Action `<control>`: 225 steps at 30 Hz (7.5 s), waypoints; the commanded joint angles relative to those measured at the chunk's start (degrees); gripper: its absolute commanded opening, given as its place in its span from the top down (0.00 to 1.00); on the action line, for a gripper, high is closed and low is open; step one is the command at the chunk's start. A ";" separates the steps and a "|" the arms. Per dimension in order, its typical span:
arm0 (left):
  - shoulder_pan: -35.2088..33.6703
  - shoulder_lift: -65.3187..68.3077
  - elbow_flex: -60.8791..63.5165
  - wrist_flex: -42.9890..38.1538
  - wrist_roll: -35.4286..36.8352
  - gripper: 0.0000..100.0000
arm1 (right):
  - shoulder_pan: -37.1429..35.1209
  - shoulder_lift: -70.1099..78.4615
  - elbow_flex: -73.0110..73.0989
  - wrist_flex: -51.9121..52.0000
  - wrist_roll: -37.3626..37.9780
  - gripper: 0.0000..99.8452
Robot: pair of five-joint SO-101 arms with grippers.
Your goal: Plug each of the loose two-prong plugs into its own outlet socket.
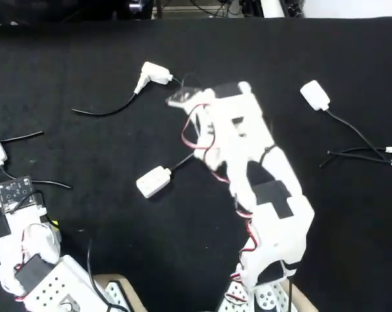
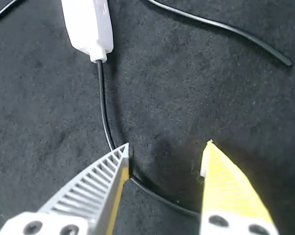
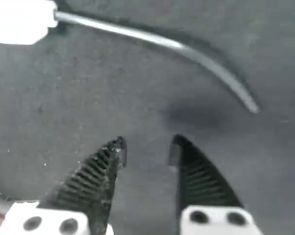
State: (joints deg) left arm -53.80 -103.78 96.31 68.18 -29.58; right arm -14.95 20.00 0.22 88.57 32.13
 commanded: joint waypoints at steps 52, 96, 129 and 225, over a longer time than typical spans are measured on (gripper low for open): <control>-27.38 121.58 -115.38 0.35 14.15 0.76 | -5.01 -3.47 21.76 -28.31 -0.88 0.99; -23.16 168.62 -163.91 0.35 40.97 0.94 | -5.01 -3.47 21.76 -28.31 -0.88 0.99; -22.64 178.29 -181.49 32.09 19.69 0.97 | -5.01 -3.47 21.76 -28.22 -0.88 0.99; -26.33 173.19 -185.27 32.70 43.34 0.76 | -5.01 -3.47 21.85 -28.13 -0.88 0.99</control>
State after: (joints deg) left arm -80.18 70.37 -86.02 100.35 13.49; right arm -17.41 16.04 21.93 62.55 31.78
